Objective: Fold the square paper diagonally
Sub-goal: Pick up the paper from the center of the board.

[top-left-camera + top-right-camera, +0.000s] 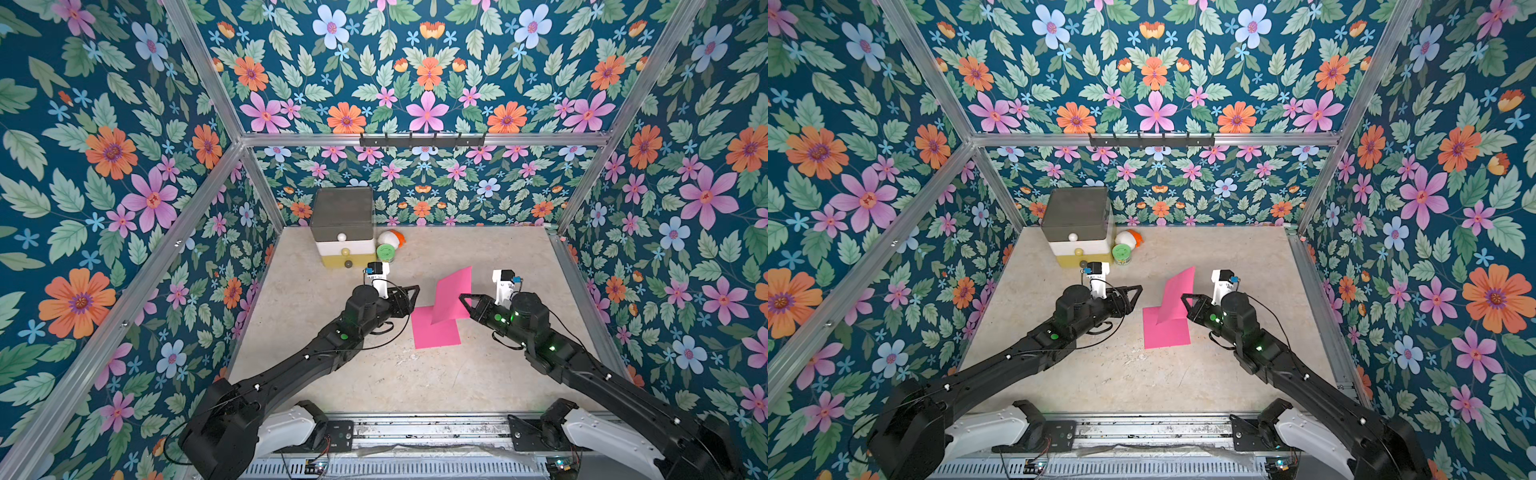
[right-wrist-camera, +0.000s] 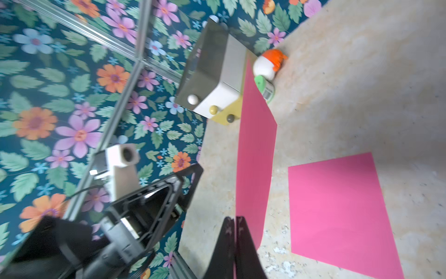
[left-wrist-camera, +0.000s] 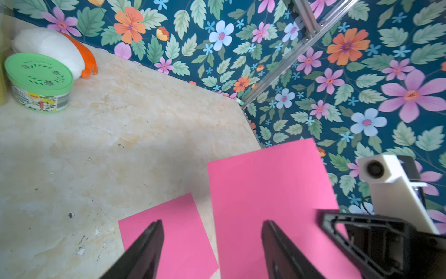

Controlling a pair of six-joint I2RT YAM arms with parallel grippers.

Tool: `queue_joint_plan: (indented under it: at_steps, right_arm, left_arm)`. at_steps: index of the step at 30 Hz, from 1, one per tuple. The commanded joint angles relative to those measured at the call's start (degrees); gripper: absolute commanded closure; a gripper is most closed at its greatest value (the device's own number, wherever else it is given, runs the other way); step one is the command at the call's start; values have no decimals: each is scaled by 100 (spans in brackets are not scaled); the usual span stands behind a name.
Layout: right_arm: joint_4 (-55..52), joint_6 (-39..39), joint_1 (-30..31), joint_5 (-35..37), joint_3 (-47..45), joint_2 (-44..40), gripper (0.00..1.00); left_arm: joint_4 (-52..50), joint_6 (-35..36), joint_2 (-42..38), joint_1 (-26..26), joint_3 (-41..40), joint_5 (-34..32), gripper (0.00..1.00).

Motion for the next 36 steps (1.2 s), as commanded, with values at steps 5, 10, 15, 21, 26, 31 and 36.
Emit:
queue_joint_plan:
  at_steps: [5,10,15,21,26,31,36]
  right_arm:
    - [956,473,6,-565,-455,-1059,100]
    - [1608,767,6,-931,-697,-1221,100]
    - [1661,902,6,-974,-749,-1267,100]
    - [1366,895,5,-928,-698,-1276,100]
    - [1283,904,2,-944,-646,-1281,100]
    - [1330,909,5,-1058,-591,-1249,100]
    - [1454,954,14,-1210,-589,-1200,100]
  left_arm:
    - [4558,-1945,704,44,-896,1935,12]
    - [7174,-3122,1810,41,-894,2177,14]
    - [7386,-3052,1913,13,-721,2244,19]
    - [6562,-2533,1498,5,-566,2305,32]
    - [6091,-2266,1349,4,-532,2322,40]
    - [5306,-1896,1219,10,-433,2310,44]
    - [4094,-1218,869,0,-396,2041,47]
